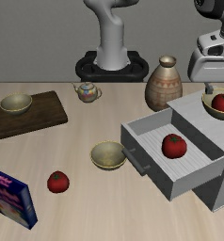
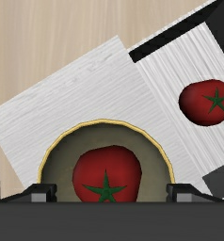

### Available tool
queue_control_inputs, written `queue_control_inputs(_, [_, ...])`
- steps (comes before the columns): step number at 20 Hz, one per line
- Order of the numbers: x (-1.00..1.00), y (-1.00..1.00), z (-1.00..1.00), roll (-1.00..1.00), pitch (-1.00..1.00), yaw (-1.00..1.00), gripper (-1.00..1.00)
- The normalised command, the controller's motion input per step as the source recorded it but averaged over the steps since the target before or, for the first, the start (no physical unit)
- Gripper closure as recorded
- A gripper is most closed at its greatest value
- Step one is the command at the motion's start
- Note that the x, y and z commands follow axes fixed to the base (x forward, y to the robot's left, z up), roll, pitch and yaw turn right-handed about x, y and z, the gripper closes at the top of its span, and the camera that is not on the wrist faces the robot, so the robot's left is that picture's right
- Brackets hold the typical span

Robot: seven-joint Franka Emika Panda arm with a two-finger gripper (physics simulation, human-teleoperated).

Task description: Pick the tomato next to the cutting board and place it on the porcelain bowl at the top of the cabinet

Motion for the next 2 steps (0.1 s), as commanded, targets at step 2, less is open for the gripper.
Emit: queue_control_inputs(2, [0.00, 0.00, 0.00, 0.00, 0.00, 0.00, -1.00])
